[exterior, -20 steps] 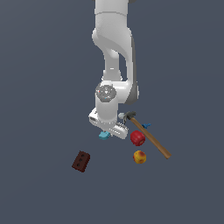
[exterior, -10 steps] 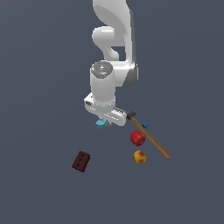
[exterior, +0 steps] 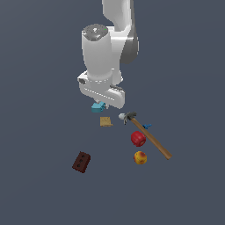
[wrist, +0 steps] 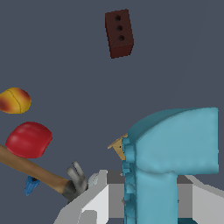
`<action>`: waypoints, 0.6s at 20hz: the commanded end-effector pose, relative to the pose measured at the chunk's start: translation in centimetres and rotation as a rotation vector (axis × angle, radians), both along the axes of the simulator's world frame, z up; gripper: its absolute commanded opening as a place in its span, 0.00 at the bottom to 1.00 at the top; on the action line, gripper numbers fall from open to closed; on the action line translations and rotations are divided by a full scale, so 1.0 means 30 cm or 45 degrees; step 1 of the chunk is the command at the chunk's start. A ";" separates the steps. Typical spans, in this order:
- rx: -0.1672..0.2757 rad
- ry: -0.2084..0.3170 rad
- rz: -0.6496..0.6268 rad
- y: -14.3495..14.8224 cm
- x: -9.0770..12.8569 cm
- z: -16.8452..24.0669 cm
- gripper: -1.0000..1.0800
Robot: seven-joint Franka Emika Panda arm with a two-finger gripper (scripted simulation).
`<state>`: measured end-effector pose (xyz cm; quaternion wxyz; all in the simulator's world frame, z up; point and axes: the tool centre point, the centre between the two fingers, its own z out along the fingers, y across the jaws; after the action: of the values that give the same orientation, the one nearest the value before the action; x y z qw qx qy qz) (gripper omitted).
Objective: Pick up a designated object from a clutter of objects.
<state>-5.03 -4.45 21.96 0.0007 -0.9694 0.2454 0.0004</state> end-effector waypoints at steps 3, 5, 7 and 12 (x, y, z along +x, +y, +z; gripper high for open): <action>-0.001 -0.001 -0.001 -0.023 -0.050 0.150 0.00; -0.001 -0.001 -0.001 -0.033 -0.070 0.213 0.00; -0.002 -0.001 -0.001 -0.042 -0.088 0.273 0.00; -0.002 -0.001 -0.001 -0.062 -0.127 0.403 0.00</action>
<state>-8.46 -6.13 32.87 0.0003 -0.9693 0.2458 -0.0002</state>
